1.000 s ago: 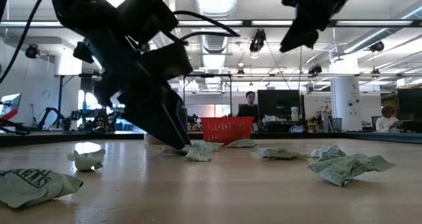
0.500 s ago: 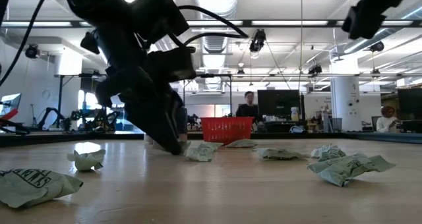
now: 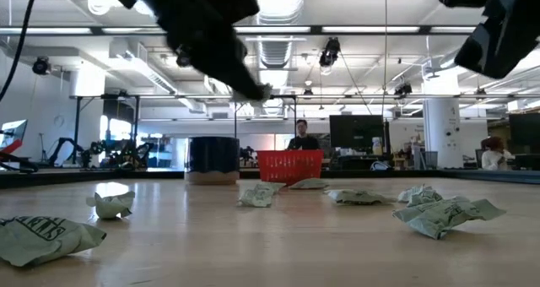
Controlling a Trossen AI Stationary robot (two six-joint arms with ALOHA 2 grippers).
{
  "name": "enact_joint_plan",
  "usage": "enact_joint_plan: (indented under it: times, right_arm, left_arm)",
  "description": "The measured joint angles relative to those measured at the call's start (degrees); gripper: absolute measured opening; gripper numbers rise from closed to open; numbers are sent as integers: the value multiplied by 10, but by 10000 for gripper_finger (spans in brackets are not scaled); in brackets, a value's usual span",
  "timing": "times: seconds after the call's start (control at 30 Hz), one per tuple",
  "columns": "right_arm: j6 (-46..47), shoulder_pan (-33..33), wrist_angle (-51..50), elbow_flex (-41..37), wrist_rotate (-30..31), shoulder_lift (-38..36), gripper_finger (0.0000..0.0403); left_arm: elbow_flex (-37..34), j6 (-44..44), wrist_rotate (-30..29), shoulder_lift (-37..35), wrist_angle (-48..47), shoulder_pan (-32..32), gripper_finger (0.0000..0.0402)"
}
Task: Pick and place Stevia / Truvia into bins
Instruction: Put the stevia packet into the basket
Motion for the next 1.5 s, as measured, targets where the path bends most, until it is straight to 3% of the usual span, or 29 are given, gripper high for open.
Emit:
enact_joint_plan:
  times: [0.2,0.47,0.7,0.87,1.17,1.3,1.5]
  right_arm:
    - [-55,-2,126,-36,12,63,89]
    - [-136,-3,186,-34,63,160,98]
    - [-163,-9,258,-33,71,235,122]
    - [-161,-19,285,-33,73,269,142]
    - [-144,-29,306,-30,73,289,174]
    - [-147,-29,323,-26,72,298,179]
    - [-148,-36,331,-21,71,345,181]
  left_arm:
    - [36,27,-29,-5,12,52,3]
    - [50,44,-30,-4,40,143,3]
    - [42,43,9,23,98,205,3]
    - [61,44,40,67,105,214,12]
    - [89,43,43,122,89,215,88]
    - [98,30,43,116,66,215,115]
    - [106,28,62,49,-11,207,130]
